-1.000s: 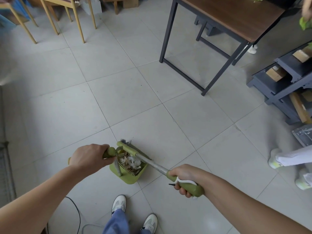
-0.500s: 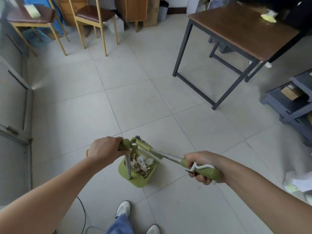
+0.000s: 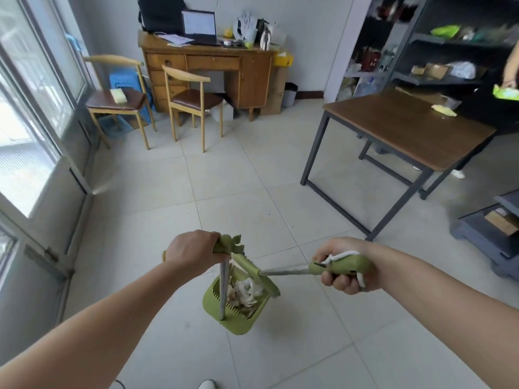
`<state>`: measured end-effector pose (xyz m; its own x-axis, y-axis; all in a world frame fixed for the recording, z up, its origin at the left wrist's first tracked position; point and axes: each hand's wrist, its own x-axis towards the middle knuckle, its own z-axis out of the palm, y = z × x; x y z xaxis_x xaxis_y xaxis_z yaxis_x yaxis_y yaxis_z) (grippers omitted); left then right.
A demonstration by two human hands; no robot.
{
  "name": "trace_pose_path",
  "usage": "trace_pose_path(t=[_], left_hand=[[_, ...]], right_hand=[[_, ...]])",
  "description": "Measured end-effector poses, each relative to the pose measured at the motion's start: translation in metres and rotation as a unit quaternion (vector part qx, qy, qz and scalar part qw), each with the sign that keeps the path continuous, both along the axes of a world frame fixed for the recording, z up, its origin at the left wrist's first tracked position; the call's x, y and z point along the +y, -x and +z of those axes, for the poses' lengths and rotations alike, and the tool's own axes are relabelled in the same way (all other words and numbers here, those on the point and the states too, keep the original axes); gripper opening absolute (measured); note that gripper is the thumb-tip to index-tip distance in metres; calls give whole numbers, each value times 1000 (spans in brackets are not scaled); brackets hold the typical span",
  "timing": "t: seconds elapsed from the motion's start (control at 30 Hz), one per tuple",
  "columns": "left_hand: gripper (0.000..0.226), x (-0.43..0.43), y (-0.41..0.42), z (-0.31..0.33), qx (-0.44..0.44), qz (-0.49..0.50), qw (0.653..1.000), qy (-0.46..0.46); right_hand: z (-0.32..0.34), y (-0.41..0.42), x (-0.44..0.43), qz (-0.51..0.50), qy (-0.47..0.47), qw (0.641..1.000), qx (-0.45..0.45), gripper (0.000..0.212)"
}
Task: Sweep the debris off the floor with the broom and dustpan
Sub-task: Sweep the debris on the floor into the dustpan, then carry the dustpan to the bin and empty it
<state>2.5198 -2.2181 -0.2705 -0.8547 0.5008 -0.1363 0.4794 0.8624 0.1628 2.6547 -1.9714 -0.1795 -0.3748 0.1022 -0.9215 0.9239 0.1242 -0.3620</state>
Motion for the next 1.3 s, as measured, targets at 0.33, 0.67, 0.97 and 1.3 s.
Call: trace_pose_path(t=[0.33,0.67,0.97,1.3], left_hand=[[32,23,94,29,24,8,999,-21],[33,35,204,50,41,8,999,-16],[33,52,280,63,58,25,998,-10],[30,116,366,61,68,43,997,-7]], right_hand=[[38,110,13,9,16,1000,19,16],[63,219,27,13,3,999,32,16],[65,299,48,23,-1,999,30,17],[64,397,112,76,7,997,33,16]])
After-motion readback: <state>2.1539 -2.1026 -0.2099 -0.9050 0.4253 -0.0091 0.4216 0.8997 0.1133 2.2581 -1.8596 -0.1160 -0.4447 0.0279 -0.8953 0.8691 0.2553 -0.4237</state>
